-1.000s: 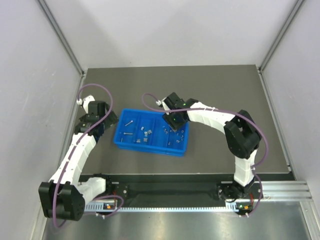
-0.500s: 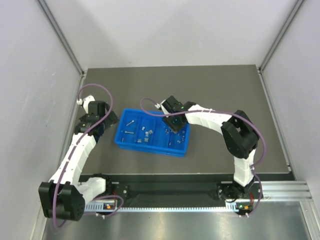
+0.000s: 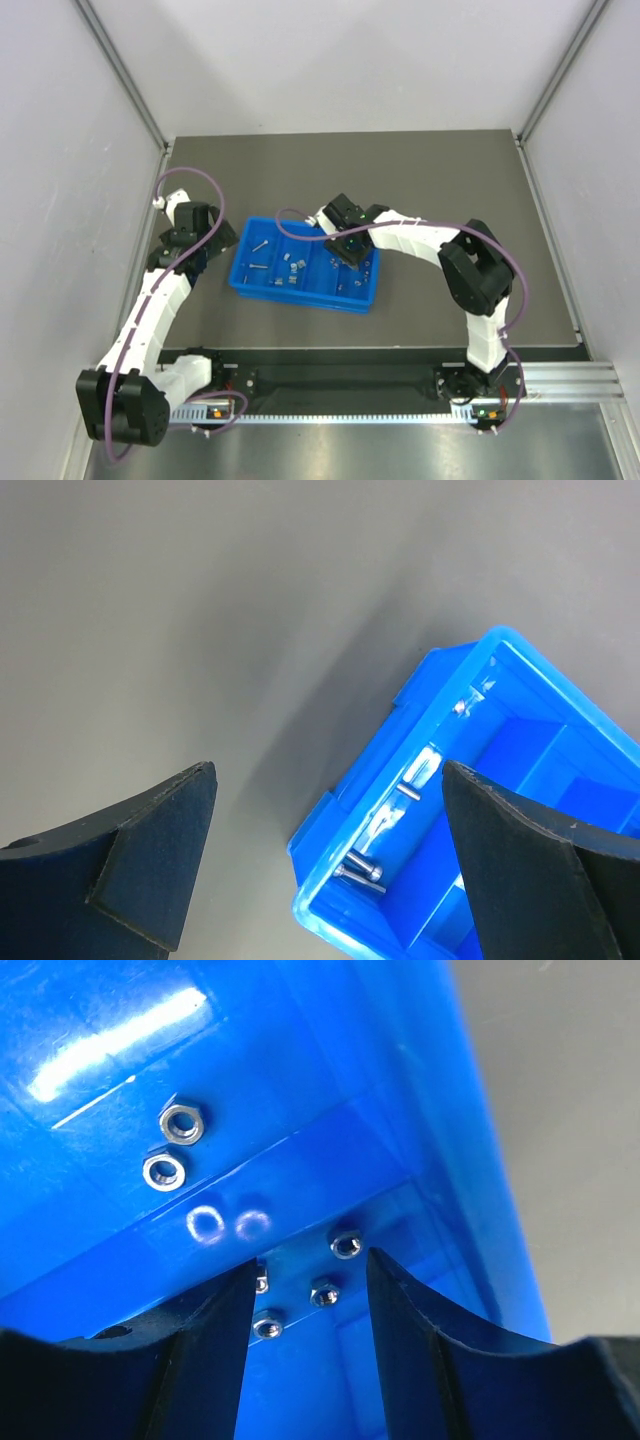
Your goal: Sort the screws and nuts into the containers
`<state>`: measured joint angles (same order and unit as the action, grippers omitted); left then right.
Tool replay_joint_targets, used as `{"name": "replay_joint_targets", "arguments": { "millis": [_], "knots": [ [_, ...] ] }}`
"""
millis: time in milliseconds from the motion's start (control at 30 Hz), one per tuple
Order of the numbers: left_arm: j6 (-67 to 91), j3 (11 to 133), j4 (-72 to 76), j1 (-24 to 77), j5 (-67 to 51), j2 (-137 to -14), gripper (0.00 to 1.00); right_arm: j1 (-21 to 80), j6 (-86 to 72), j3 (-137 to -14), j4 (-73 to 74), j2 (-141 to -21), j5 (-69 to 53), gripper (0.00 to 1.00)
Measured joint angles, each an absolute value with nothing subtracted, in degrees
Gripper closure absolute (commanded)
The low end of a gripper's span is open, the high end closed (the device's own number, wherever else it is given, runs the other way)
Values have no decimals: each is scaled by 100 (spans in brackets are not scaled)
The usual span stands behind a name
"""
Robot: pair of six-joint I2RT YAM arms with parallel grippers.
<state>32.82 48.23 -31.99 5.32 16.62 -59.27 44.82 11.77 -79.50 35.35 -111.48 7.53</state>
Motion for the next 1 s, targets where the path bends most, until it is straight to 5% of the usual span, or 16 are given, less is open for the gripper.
{"name": "replay_joint_targets", "arguments": {
  "millis": [500,1000],
  "knots": [
    [3280,4821,-3164,532,1588,-5872,1,4145,1028,-7968,3315,-11275,178,50],
    [3282,4794,-3127,532,1540,-5861,1,4069,760,-8012,3282,-11299,19,62]
  ]
}}
